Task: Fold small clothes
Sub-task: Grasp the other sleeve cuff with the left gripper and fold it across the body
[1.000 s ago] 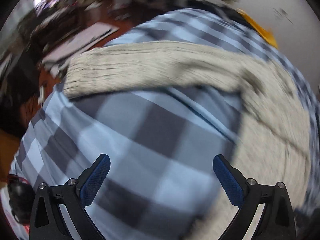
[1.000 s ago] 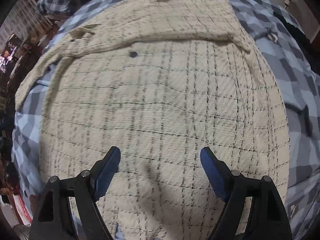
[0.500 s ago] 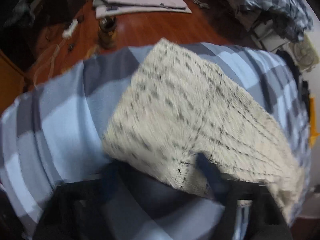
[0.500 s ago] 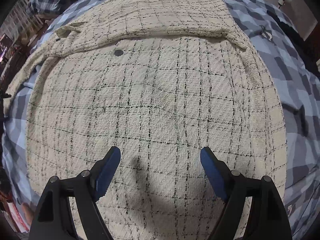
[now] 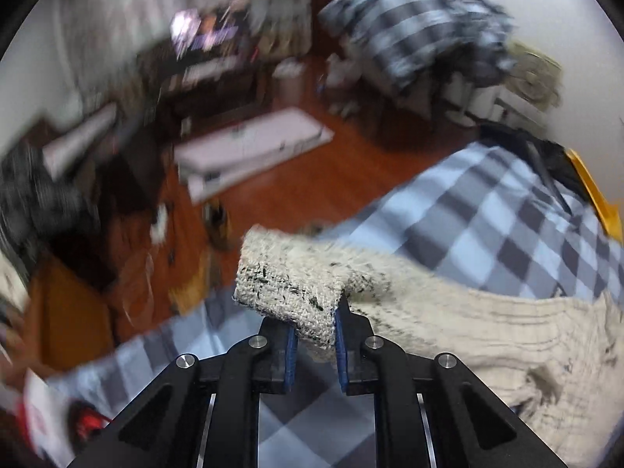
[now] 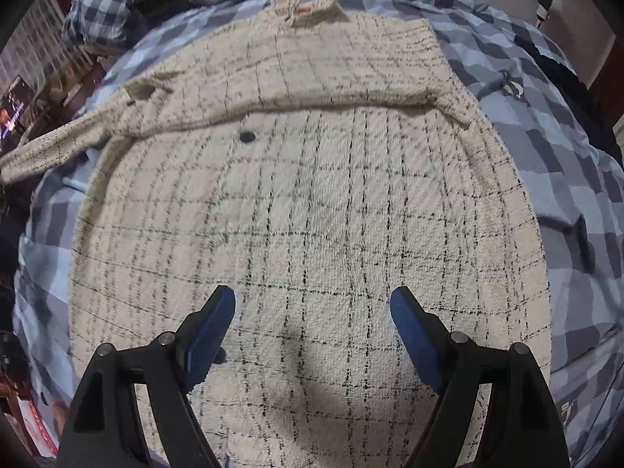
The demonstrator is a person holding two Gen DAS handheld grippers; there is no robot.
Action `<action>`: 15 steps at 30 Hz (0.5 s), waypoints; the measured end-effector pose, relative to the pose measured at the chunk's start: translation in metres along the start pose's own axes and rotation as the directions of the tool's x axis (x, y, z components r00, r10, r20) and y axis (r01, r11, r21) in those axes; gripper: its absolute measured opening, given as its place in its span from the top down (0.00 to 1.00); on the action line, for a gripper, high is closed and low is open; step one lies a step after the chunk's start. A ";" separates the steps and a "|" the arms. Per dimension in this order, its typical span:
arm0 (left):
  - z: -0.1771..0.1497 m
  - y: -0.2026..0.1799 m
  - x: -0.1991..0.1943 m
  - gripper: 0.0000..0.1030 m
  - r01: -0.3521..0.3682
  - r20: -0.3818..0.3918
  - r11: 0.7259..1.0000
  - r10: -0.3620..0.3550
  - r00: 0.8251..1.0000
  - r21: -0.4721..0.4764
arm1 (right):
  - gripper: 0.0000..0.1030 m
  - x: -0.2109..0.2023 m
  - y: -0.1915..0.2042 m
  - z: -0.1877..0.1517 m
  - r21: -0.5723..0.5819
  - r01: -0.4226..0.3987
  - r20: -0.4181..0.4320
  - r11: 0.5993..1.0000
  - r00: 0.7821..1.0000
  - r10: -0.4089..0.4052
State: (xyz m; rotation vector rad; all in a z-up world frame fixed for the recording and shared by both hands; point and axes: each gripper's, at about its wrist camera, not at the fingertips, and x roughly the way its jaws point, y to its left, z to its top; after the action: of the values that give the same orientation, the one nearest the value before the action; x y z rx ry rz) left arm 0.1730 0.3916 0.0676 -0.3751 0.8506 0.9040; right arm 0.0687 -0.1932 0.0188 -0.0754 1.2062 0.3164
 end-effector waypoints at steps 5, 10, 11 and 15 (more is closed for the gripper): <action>0.010 -0.136 -0.092 0.85 0.073 0.126 0.973 -0.103 0.987 0.217 | 0.23 -0.007 -0.010 0.005 0.046 -0.034 0.025 0.998 0.999 0.033; -0.047 -0.323 -0.196 0.85 0.293 0.097 0.844 -0.372 0.923 0.450 | 0.23 -0.007 -0.038 0.008 0.149 -0.064 0.037 0.987 0.998 0.059; -0.065 -0.356 -0.211 0.85 0.354 0.059 0.804 -0.432 0.900 0.477 | 0.23 -0.006 -0.044 0.008 0.174 -0.072 0.032 0.982 0.997 0.067; -0.150 -0.472 -0.237 0.77 0.735 -0.376 0.516 -0.637 0.673 0.440 | 0.23 0.009 -0.071 0.005 0.298 -0.139 -0.023 0.945 0.988 0.152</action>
State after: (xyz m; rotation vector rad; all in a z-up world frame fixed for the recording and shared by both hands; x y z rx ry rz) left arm 0.4035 -0.1021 0.1320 -0.2304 0.9683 -0.1695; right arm 0.0963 -0.2583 0.0049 0.2691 1.2957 0.2607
